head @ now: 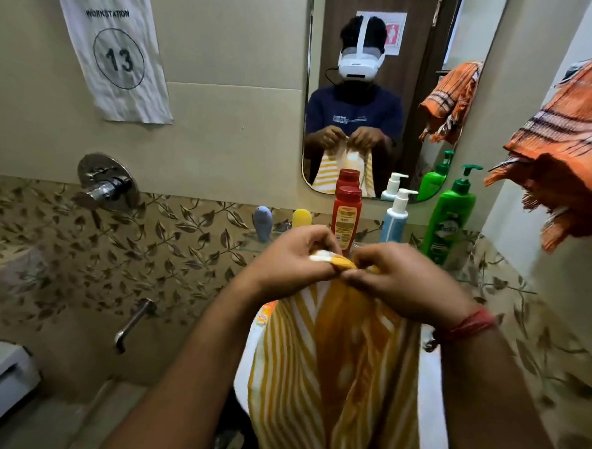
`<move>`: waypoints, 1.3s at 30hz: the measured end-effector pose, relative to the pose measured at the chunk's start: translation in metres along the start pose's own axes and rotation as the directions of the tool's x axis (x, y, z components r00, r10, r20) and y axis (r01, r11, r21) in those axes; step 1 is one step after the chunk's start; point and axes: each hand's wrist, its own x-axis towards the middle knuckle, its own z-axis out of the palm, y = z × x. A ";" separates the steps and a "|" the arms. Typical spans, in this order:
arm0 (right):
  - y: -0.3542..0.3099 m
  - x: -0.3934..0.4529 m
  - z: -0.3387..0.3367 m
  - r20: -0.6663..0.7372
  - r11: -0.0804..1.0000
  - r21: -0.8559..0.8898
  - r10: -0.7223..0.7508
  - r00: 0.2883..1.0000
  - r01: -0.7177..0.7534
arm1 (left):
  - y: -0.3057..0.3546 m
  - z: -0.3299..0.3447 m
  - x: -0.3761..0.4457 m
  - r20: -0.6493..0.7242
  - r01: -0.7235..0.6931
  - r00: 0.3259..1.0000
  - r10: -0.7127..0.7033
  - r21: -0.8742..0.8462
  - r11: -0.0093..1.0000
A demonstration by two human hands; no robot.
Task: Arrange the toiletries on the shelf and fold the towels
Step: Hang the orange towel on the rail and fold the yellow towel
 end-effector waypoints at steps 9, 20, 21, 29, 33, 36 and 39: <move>0.058 -0.014 -0.022 -0.339 0.942 -0.077 0.283 0.897 -0.327 | -0.068 -0.038 -0.038 -0.054 0.211 0.977 -0.207 0.100 0.972; 0.015 -0.012 -0.012 -0.120 0.977 0.212 0.011 0.993 0.015 | -0.023 -0.027 -0.025 -0.366 0.036 0.919 -0.145 -0.288 0.957; 0.010 -0.010 -0.010 -0.124 0.961 0.267 -0.046 0.991 0.078 | -0.016 -0.023 -0.023 -0.309 0.018 0.945 -0.105 -0.271 0.962; -0.002 0.006 -0.006 -0.214 0.929 0.212 -0.260 0.942 0.305 | 0.008 0.004 -0.006 0.103 -0.002 0.995 0.016 -0.132 0.991; 0.015 -0.003 -0.015 -0.198 0.930 0.281 -0.185 0.963 0.237 | -0.005 -0.011 -0.010 0.007 -0.010 1.000 0.013 -0.273 0.962; 0.037 -0.019 -0.021 -0.191 0.831 0.534 -0.063 0.980 0.157 | -0.020 -0.031 -0.019 -0.155 -0.029 0.987 -0.050 -0.469 0.883; 0.045 -0.023 -0.026 -0.142 0.765 0.638 0.005 0.990 0.088 | -0.017 -0.039 -0.024 -0.175 0.055 0.978 -0.110 -0.292 0.955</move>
